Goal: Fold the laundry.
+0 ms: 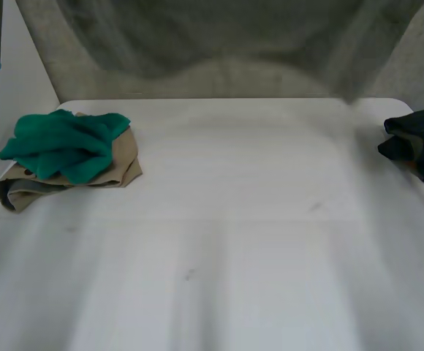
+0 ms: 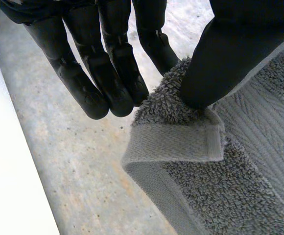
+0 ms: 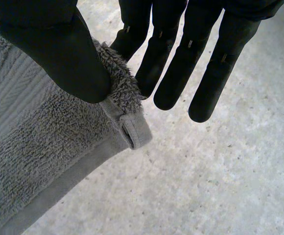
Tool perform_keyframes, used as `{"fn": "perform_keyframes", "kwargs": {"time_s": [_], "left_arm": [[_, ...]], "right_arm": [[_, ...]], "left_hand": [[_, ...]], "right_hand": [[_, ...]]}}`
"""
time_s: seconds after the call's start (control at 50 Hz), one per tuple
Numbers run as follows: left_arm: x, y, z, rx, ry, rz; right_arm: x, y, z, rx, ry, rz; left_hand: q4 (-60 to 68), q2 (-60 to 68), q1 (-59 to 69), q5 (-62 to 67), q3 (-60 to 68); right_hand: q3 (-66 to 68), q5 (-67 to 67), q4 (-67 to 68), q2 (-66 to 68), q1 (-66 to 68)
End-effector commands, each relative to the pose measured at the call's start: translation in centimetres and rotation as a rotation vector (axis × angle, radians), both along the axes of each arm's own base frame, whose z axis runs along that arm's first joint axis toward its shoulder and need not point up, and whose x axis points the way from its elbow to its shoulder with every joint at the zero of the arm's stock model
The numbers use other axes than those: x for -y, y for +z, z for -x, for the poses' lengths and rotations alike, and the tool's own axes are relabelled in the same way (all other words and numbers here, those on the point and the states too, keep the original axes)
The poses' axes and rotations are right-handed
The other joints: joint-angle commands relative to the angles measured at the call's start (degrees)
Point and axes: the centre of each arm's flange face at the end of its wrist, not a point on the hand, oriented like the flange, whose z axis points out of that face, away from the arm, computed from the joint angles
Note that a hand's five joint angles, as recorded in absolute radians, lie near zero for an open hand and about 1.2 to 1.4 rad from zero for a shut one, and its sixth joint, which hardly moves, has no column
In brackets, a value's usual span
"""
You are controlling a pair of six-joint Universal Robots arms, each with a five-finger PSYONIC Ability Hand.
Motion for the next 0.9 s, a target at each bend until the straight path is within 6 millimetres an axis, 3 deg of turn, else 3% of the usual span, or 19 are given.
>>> {"fn": "perform_keyframes", "kwargs": {"time_s": [0.02,0.1,0.12,0.18,0.2,0.24,0.28,0.38,0.46,0.5,0.64,0.74,0.82,0.9], "left_arm": [[1.1,-4.6,0.3,0.076,-0.006,-0.119],[2.2,-8.9,0.3,0.114,-0.003,-0.236],[2.5,-11.0,0.3,0.129,-0.006,-0.288],[2.8,-14.2,0.4,0.159,-0.008,-0.371],[2.8,-16.6,0.6,0.187,-0.012,-0.431],[2.8,-18.9,0.7,0.222,-0.013,-0.484],[2.6,-22.3,0.9,0.285,-0.017,-0.56],[0.7,-28.5,1.0,0.454,-0.047,-0.707],[-1.7,-29.8,0.7,0.6,-0.072,-0.754],[-2.9,-29.8,0.5,0.658,-0.077,-0.772],[-9.3,-28.4,-1.9,0.806,-0.103,-0.957],[-14.8,-27.6,-3.6,0.91,-0.161,-1.198],[-16.5,-27.0,-4.3,0.956,-0.208,-1.286],[-15.4,-26.4,-3.4,0.958,-0.233,-1.215]], "right_arm": [[0.3,-2.9,-0.1,-0.04,0.027,-0.166],[0.8,-5.9,-0.4,-0.067,0.055,-0.29],[0.9,-7.5,-0.7,-0.082,0.075,-0.355],[0.8,-10.2,-1.1,-0.113,0.106,-0.464],[0.7,-12.3,-1.3,-0.134,0.12,-0.538],[0.5,-14.3,-1.4,-0.155,0.124,-0.608],[0.3,-17.4,-1.3,-0.191,0.123,-0.704],[-1.1,-22.8,-0.6,-0.319,0.103,-0.89],[-3.9,-24.9,-0.1,-0.453,0.111,-1.048],[-5.1,-25.0,0.2,-0.508,0.112,-1.095],[-11.0,-23.0,2.9,-0.797,0.124,-1.24],[-15.1,-21.5,4.8,-0.977,0.197,-1.337],[-15.5,-21.1,5.2,-1.013,0.243,-1.321],[-14.3,-21.5,5.1,-0.955,0.235,-1.31]], "left_hand": [[11.55,11.54,14.13,13.49,11.96],[11.55,11.54,14.13,13.49,11.96],[11.55,11.54,14.13,13.49,11.96],[11.55,11.54,14.13,13.49,11.96],[11.55,11.54,14.13,13.49,11.96],[11.55,11.54,14.13,13.49,11.96],[11.55,11.54,14.13,13.49,11.96],[11.55,11.54,14.13,13.49,11.96],[11.55,11.54,14.13,13.49,11.96],[11.55,11.54,14.13,13.49,11.96],[11.55,11.54,14.13,13.49,11.96],[11.55,11.54,14.13,13.49,11.96],[11.55,11.54,14.13,13.49,11.96],[11.55,11.54,14.13,13.49,11.96]], "right_hand": [[11.79,13.44,11.35,12.45,14.86],[11.79,13.44,11.35,12.45,14.86],[11.79,13.44,11.35,12.45,14.86],[11.79,13.44,11.35,12.45,14.86],[11.79,13.44,11.35,12.45,14.86],[11.79,13.44,11.35,12.45,14.86],[11.79,13.44,11.35,12.45,14.86],[11.79,13.44,11.35,12.45,14.86],[11.79,13.44,11.35,12.45,14.86],[11.79,13.44,11.35,12.45,14.86],[11.79,13.44,11.35,12.45,14.86],[11.79,13.44,11.35,12.45,14.86],[11.79,13.44,11.35,12.45,14.86],[11.79,13.44,11.35,12.45,14.86]]}}
